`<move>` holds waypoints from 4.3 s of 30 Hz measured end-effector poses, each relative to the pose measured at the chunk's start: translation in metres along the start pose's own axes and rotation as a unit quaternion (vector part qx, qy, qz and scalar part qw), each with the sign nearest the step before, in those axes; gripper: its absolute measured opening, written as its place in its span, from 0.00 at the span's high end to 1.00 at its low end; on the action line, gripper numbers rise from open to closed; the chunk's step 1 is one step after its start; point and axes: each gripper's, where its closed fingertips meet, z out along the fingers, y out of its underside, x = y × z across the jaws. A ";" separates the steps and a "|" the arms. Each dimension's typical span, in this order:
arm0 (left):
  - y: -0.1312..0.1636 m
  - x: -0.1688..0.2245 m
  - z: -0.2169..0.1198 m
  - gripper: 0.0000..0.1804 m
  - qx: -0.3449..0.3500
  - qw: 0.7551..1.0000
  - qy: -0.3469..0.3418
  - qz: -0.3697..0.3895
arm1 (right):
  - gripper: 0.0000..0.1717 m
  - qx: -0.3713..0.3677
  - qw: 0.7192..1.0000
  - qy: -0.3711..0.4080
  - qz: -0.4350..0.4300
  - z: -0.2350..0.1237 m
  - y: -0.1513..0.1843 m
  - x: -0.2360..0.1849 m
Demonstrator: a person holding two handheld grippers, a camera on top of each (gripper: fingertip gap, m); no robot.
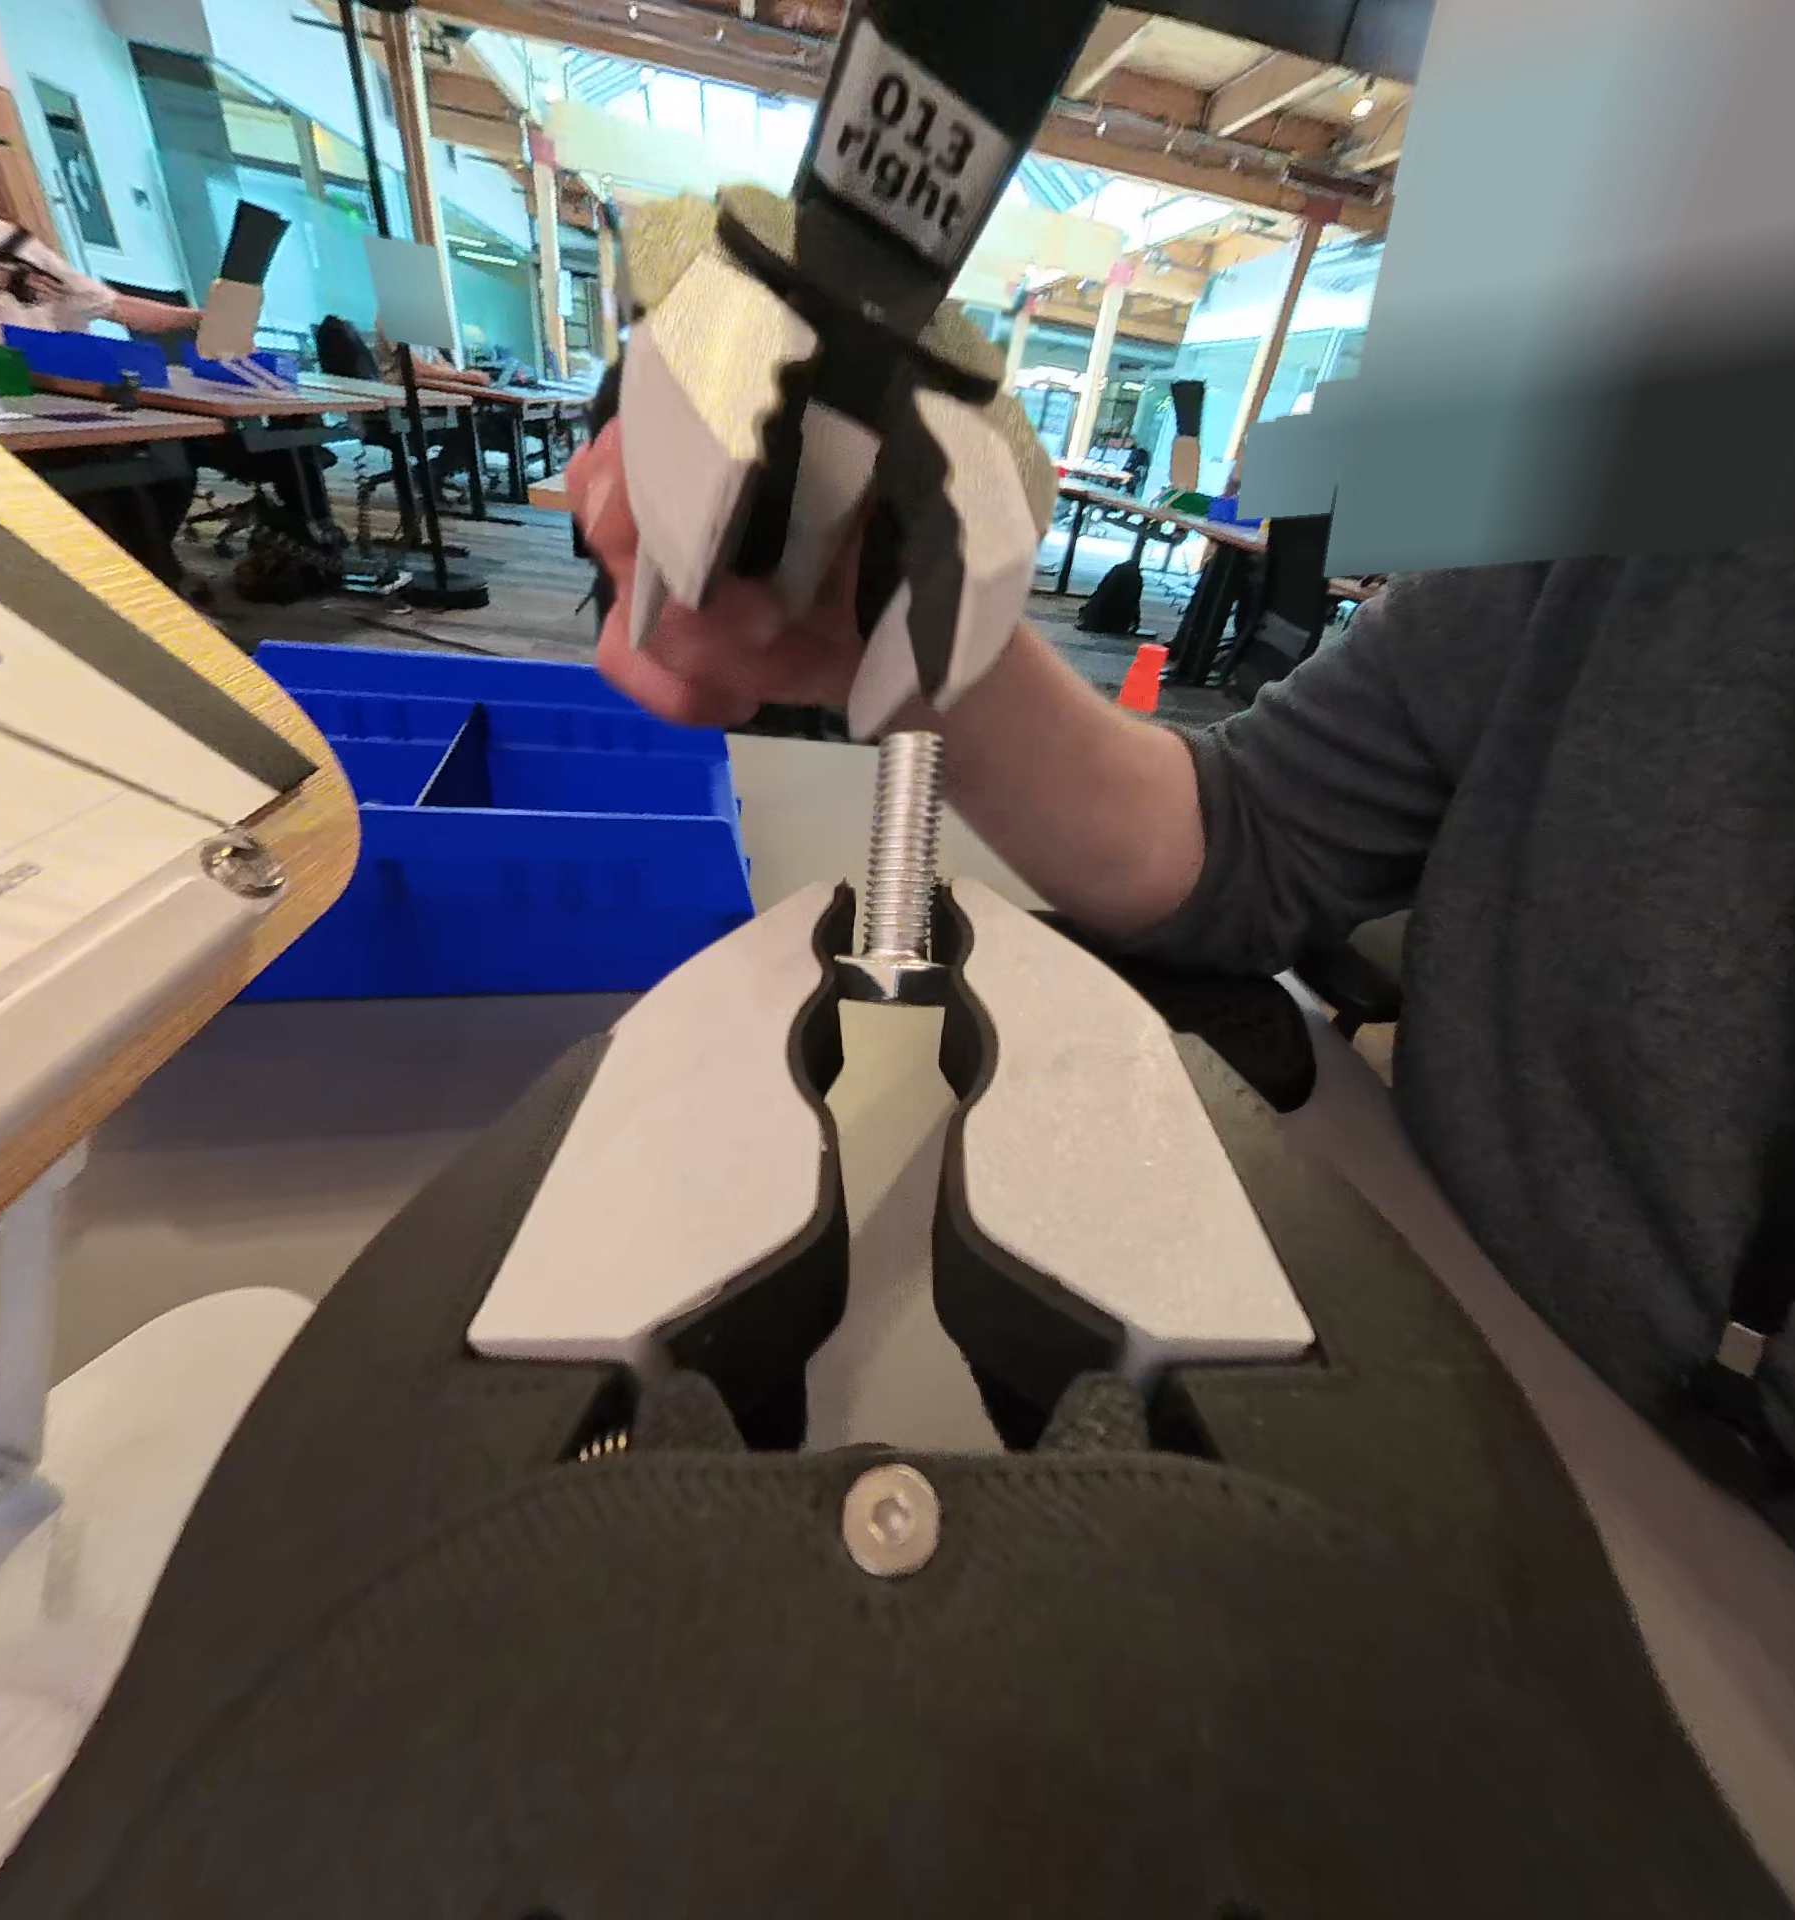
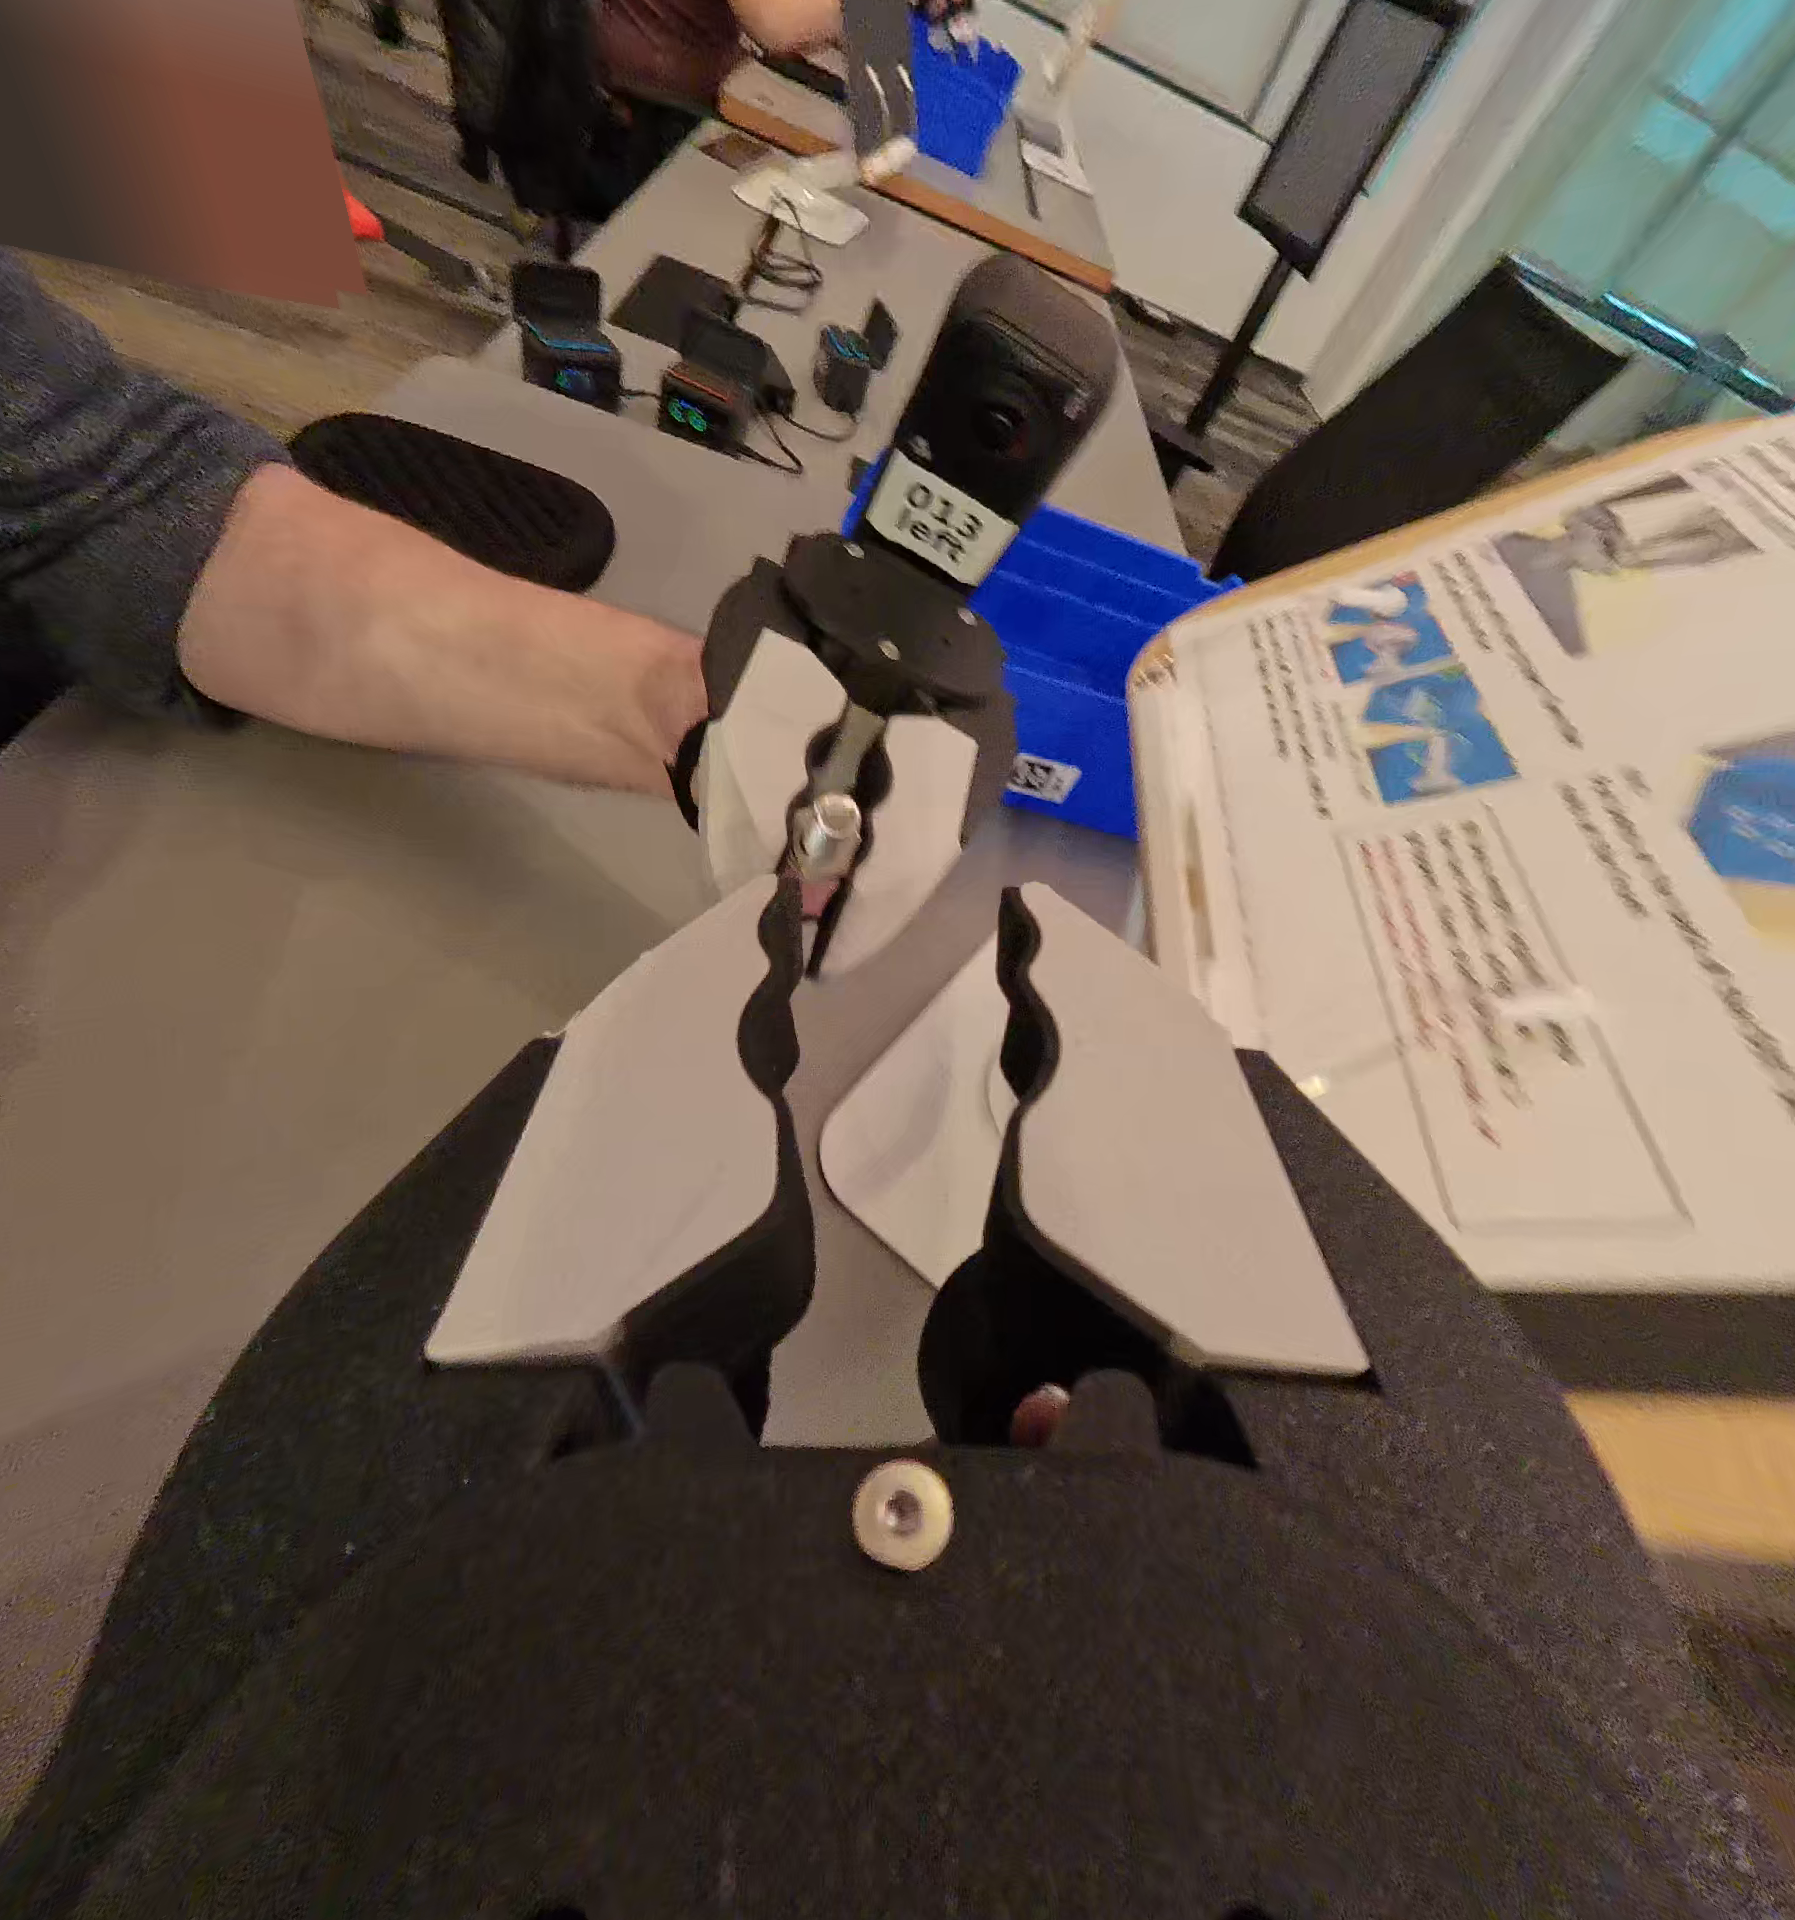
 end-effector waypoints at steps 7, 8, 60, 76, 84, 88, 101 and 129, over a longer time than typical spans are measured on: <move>0.002 0.005 0.008 0.92 0.006 1.000 0.020 -0.010 | 0.87 0.031 0.997 -0.061 0.026 0.034 0.005 -0.015; 0.002 0.004 0.008 0.92 0.007 1.000 0.018 -0.011 | 0.90 0.038 0.996 -0.071 0.026 0.034 0.005 -0.018; -0.001 -0.057 -0.043 1.00 -0.111 0.952 -0.261 0.112 | 0.84 -0.381 0.807 0.364 0.267 -0.152 0.268 0.164; -0.005 -0.103 -0.093 0.93 -0.147 0.856 -0.477 0.133 | 0.83 -0.241 0.870 0.408 0.138 -0.122 0.116 0.160; -0.021 -0.105 -0.115 0.92 -0.136 0.809 -0.550 0.154 | 0.83 -0.216 0.891 0.385 0.105 -0.089 0.083 0.142; -0.023 -0.106 -0.119 0.90 -0.132 0.804 -0.559 0.152 | 0.82 -0.195 0.901 0.375 0.103 -0.078 0.069 0.134; -0.088 -0.069 -0.187 0.86 -0.076 0.763 -0.620 0.165 | 0.78 -0.172 0.886 0.423 0.077 -0.119 0.022 0.116; 0.123 -0.050 -0.483 0.71 -0.147 0.629 -0.721 -0.253 | 0.71 -0.327 0.718 0.488 0.373 -0.308 0.289 0.034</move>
